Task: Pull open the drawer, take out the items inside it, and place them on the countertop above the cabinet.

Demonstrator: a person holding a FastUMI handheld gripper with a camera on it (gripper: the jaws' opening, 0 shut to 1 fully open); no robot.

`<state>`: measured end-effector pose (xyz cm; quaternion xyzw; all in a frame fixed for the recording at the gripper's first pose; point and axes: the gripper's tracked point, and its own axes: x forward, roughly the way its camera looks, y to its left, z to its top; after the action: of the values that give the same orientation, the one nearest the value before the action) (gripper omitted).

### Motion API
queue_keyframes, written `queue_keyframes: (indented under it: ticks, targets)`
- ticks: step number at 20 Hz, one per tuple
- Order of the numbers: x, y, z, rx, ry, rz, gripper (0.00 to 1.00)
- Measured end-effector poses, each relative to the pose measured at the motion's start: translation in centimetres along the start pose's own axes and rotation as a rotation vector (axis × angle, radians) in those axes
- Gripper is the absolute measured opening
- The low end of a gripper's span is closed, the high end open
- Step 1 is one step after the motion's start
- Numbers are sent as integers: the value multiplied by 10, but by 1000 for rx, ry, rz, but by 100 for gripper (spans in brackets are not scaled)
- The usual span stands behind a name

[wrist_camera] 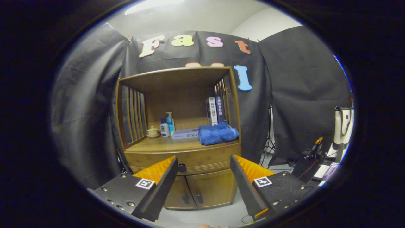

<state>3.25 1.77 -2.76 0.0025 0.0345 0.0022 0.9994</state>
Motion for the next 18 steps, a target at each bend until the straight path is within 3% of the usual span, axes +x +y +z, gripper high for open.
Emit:
queue_keyframes:
  ticks: [7, 18]
  targets:
    - [57, 25, -33, -42, 77, 8, 98]
    - [133, 93, -89, 60, 165, 204, 98]
